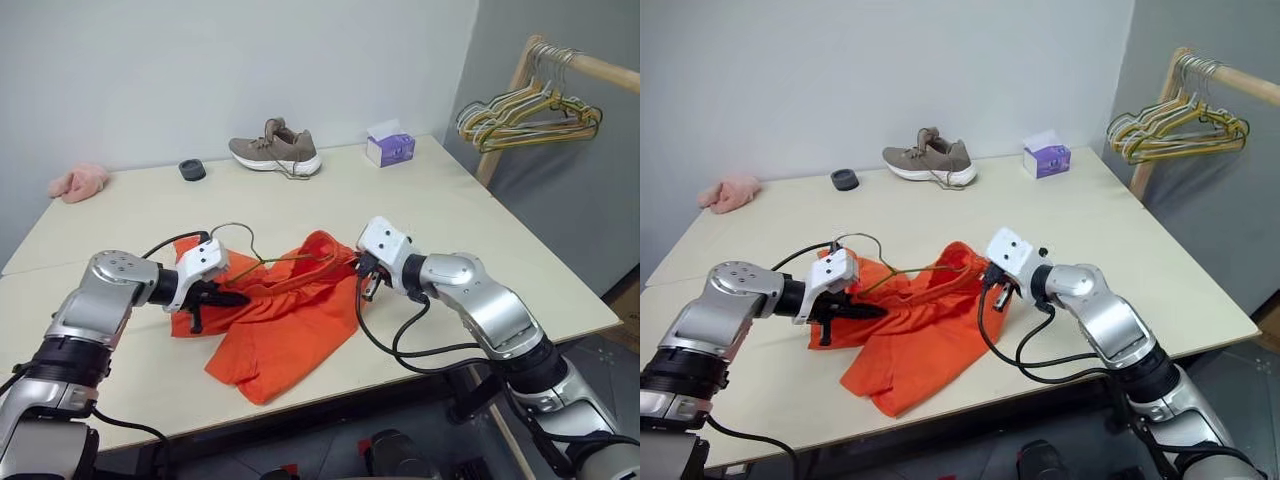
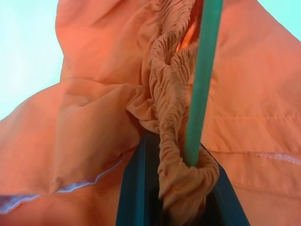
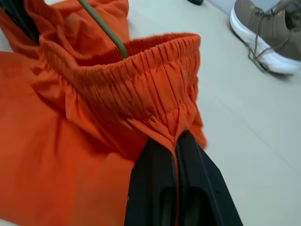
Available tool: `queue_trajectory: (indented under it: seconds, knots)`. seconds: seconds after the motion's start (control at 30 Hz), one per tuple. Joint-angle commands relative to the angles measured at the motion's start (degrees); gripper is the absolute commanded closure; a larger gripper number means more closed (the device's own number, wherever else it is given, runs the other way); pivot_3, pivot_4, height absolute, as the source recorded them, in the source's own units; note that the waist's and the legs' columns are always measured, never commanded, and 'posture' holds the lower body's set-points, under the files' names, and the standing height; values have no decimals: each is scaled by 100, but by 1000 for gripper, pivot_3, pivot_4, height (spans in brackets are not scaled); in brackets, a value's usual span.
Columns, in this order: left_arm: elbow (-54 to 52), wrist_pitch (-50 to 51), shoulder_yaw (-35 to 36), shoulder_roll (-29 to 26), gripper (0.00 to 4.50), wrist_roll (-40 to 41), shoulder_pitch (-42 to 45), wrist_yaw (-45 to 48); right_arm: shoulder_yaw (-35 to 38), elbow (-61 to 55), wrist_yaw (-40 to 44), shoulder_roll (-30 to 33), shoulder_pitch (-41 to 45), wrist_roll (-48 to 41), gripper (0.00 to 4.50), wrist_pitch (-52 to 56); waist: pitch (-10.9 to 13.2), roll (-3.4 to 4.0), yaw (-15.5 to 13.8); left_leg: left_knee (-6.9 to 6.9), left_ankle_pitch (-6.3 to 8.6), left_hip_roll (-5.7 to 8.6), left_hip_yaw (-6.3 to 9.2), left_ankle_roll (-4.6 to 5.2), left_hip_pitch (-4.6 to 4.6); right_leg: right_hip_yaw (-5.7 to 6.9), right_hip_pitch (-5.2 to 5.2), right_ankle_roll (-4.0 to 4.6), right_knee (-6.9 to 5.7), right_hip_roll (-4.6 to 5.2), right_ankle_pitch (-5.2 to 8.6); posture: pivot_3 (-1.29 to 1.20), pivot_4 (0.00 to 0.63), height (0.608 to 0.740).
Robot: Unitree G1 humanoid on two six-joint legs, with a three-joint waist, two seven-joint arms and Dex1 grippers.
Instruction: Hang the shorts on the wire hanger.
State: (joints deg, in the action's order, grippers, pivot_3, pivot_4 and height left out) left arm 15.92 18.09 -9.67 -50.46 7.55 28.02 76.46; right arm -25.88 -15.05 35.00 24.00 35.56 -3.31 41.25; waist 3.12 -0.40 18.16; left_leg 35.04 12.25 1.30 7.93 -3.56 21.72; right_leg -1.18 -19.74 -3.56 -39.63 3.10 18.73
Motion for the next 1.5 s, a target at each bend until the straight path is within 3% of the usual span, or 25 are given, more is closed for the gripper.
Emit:
queue_trajectory:
  seconds: [0.03, 0.13, 0.23, 0.53, 0.77, 1.1, 1.2, 1.5]
  knots:
    - [-222, -214, -154, 39, 4500, -128, 146, 98, -178, -133, 153, -2, 285, 250, 4475, -399, 0, 0, 22, 0, 0, 0, 1, 0, 0, 0, 0, 0, 0, 0, 0, -334, 0, 740]
    - [-202, -330, -238, 47, 4500, -240, 139, 134, -323, -174, 403, 174, 329, 425, 4475, -618, -1, -1, 67, 0, 0, 0, 1, 0, 1, 1, 0, 0, 1, 0, 0, -335, 0, 740]
    - [-132, -450, -262, 76, 4500, -325, 137, 82, -298, -395, 743, 446, 243, 411, 3898, -622, -1, -1, 70, 0, 0, 0, 2, 0, 1, 2, 1, 0, 4, 2, 0, -336, 0, 740]
    - [-185, -465, -220, 234, 4500, -346, 124, 54, -89, -890, 1677, 1444, -62, 279, 749, -108, -2, -3, 77, 0, 0, 0, 6, 0, 4, 10, 7, -1, 16, 5, 0, -332, 0, 740]
    - [-256, -542, -272, 237, 4500, -373, 95, 114, -102, -354, 1549, 1225, 130, 431, 749, -99, -1, -3, 109, 0, 0, -1, 4, 0, 1, 8, 7, -1, 12, 3, 0, -334, 0, 740]
    - [-327, -577, -321, 273, 4500, -368, 154, 101, -726, 642, 2366, 823, 797, 508, 749, -404, -1, -3, 116, 1, 0, 0, 4, 0, 3, 7, 8, -1, 16, 5, 0, -337, 0, 740]
    - [-369, -576, -328, 287, 4500, -368, 170, 109, -926, 1125, 2592, 651, 1026, 557, 1323, -583, -1, -3, 136, 1, 0, 0, 5, 0, 2, 9, 9, -2, 14, 5, 0, -337, 0, 740]
    - [-525, -524, -270, 326, 4500, -284, 138, 92, -972, 1831, 2774, 288, 1224, 784, 4405, -1063, -2, -3, 166, 2, 0, 0, 11, 0, 2, 13, 10, -2, 11, 5, 0, -327, 0, 740]
